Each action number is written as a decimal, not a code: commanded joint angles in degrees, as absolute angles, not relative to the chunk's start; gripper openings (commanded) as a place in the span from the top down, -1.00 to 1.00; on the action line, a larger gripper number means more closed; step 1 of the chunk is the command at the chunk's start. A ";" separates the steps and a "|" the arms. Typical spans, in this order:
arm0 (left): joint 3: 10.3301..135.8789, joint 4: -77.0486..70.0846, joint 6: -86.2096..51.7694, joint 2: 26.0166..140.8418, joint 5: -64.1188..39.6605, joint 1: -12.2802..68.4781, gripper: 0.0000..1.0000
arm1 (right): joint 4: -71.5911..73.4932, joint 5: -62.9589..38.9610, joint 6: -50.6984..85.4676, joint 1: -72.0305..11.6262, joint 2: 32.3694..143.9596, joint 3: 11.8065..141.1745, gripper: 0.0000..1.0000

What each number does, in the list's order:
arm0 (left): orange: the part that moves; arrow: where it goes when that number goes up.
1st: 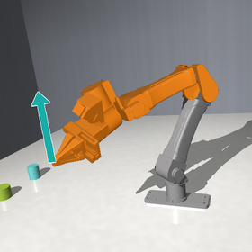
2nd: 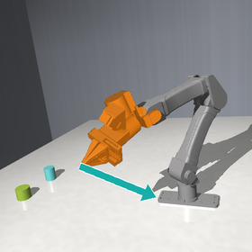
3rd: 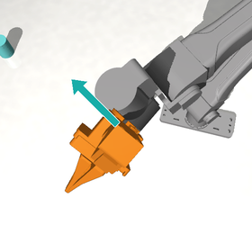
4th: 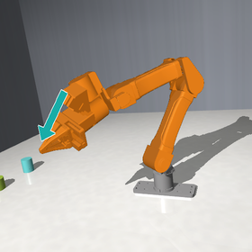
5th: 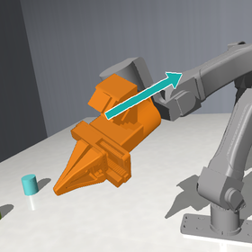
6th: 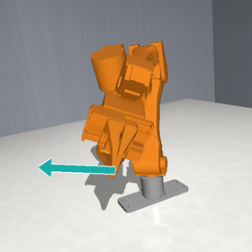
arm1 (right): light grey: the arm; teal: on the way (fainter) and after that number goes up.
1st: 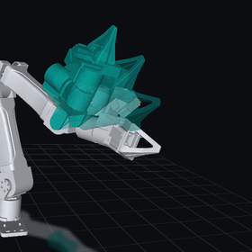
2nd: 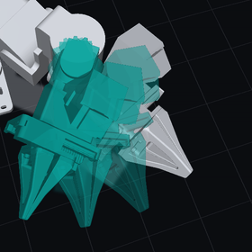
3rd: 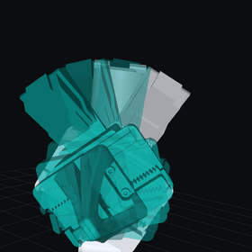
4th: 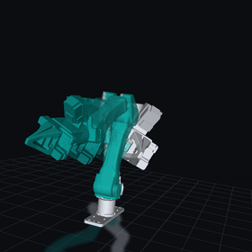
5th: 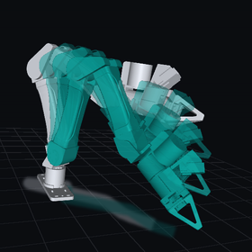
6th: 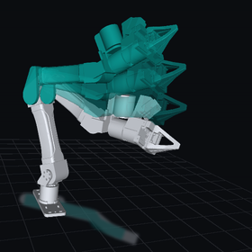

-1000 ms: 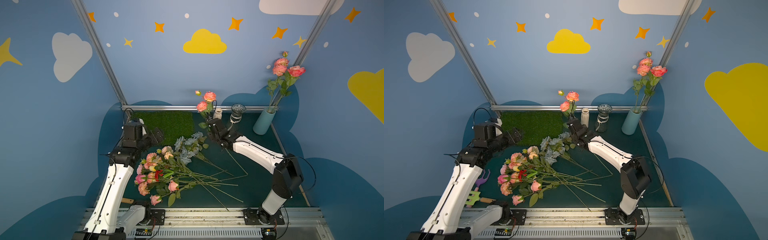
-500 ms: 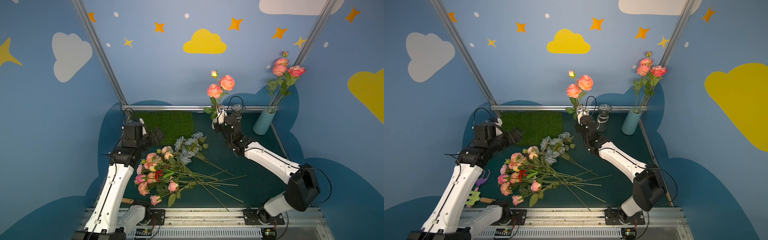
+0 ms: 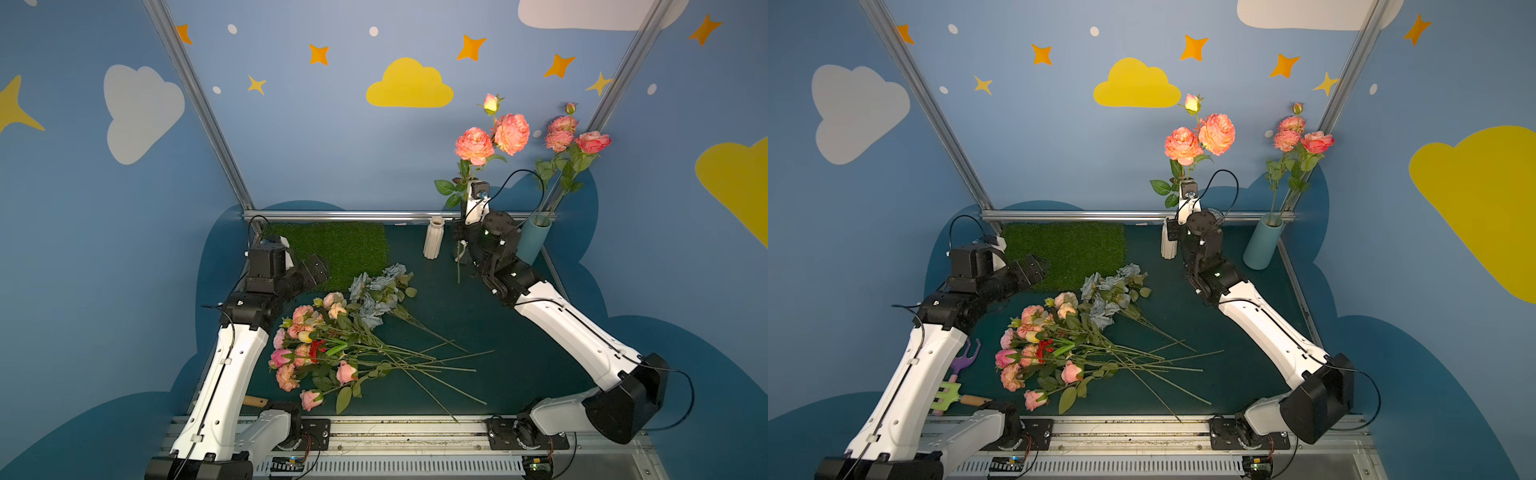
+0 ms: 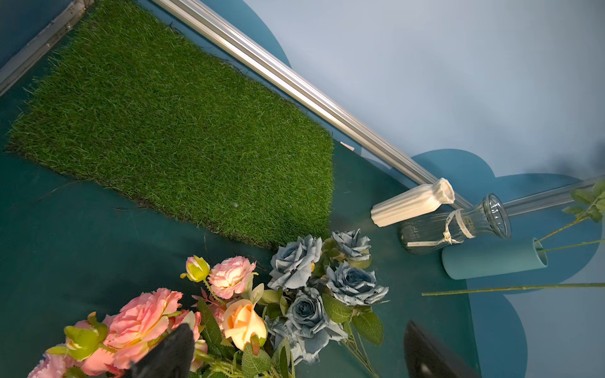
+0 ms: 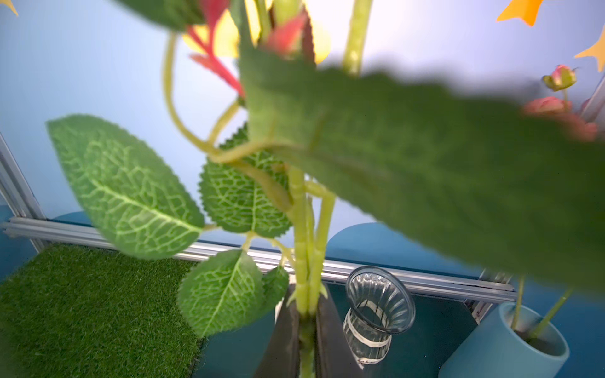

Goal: Place the pink flowers into the vase
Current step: Place the flower in the vase.

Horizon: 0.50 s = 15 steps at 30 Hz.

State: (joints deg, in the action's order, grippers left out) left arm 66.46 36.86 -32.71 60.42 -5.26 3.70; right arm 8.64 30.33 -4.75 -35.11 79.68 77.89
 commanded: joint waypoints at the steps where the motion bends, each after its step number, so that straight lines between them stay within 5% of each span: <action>1: 66.45 36.12 -30.60 61.21 -9.28 3.32 -0.99 | 7.53 33.83 -6.10 -33.42 77.33 80.24 1.00; 15: 66.42 37.27 -29.97 62.97 -8.92 2.29 -0.99 | 9.83 37.17 -9.95 -27.49 71.48 79.85 1.00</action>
State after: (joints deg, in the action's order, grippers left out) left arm 66.46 36.86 -30.87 62.39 -8.16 2.87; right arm 7.84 35.99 -8.80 -28.29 73.91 79.72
